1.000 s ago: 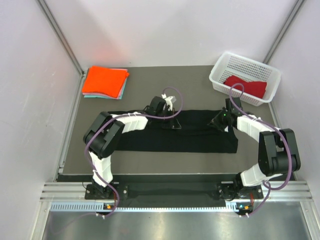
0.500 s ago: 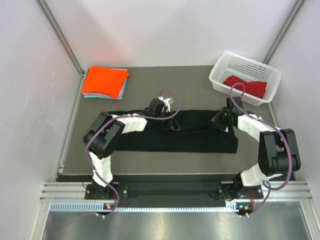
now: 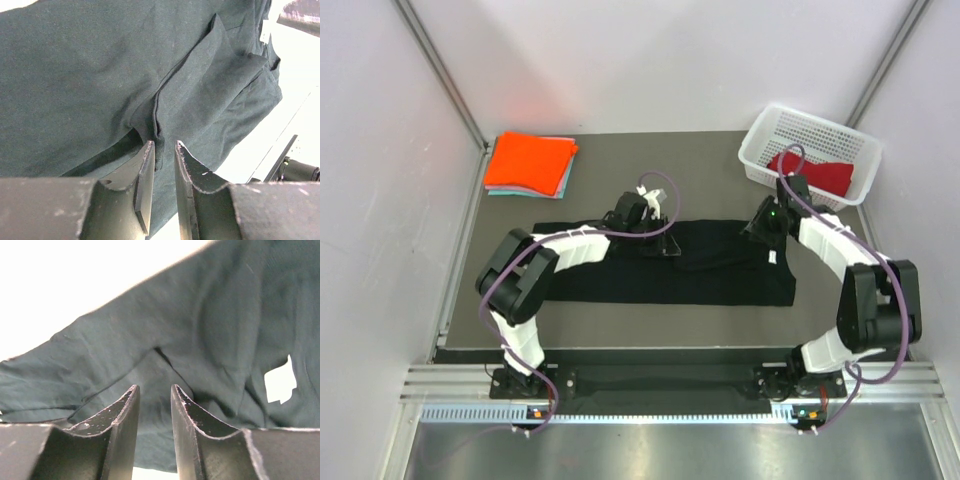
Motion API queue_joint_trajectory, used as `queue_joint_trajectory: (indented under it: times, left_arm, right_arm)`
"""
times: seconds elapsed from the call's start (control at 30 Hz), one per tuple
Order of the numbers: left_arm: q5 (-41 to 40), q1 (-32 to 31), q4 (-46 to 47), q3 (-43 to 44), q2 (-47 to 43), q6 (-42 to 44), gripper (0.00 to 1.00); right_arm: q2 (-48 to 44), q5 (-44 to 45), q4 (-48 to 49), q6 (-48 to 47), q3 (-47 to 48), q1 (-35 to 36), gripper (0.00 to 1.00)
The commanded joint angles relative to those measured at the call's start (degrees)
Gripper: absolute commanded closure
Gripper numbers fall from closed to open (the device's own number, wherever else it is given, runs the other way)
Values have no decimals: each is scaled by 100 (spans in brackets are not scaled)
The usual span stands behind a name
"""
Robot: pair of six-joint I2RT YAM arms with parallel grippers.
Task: Fold and stack the t-shirts
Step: Fold the tshirt
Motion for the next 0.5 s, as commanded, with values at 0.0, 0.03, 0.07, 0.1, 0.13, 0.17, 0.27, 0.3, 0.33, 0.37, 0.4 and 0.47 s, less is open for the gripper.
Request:
queue_joint_trajectory:
  times: [0.0, 0.03, 0.07, 0.1, 0.13, 0.17, 0.27, 0.3, 0.33, 0.37, 0.4, 0.47]
  left_arm:
    - [139, -20, 4, 220, 43, 133, 73]
    - [148, -20, -22, 246, 78, 141, 73]
    - [165, -20, -31, 264, 96, 159, 73]
    - [183, -11, -40, 281, 114, 168, 72]
    - [200, -11, -75, 308, 148, 194, 72]
    - [218, -20, -84, 317, 166, 212, 72]
    - [279, -20, -66, 343, 245, 212, 72]
    - [297, -20, -66, 343, 263, 212, 72]
    - [332, -20, -75, 343, 289, 212, 72]
    - [350, -11, -66, 343, 298, 229, 72]
    - [359, -20, -84, 343, 307, 238, 72]
    - [376, -11, -93, 334, 325, 247, 74]
  right_arm:
    - [471, -172, -248, -778, 675, -42, 69]
    - [568, -189, -301, -1032, 885, -33, 69]
    - [648, -303, -345, -1260, 1000, 19, 68]
    - [805, -556, -337, -1524, 1141, 55, 67]
    - [859, -628, -311, -1953, 1186, 90, 66]
    - [903, -664, -224, -2105, 1186, 134, 61]
    - [1017, -849, -108, -2545, 1212, 143, 58]
    - [1192, -849, -178, -2633, 1265, 125, 59]
    - [1289, -918, -240, -2799, 1396, 125, 59]
    - [1394, -971, -327, -2870, 1458, 125, 60]
    - [1613, -1059, -380, -2932, 1528, 117, 63]
    - [1851, -1358, -433, -3117, 1660, 117, 66]
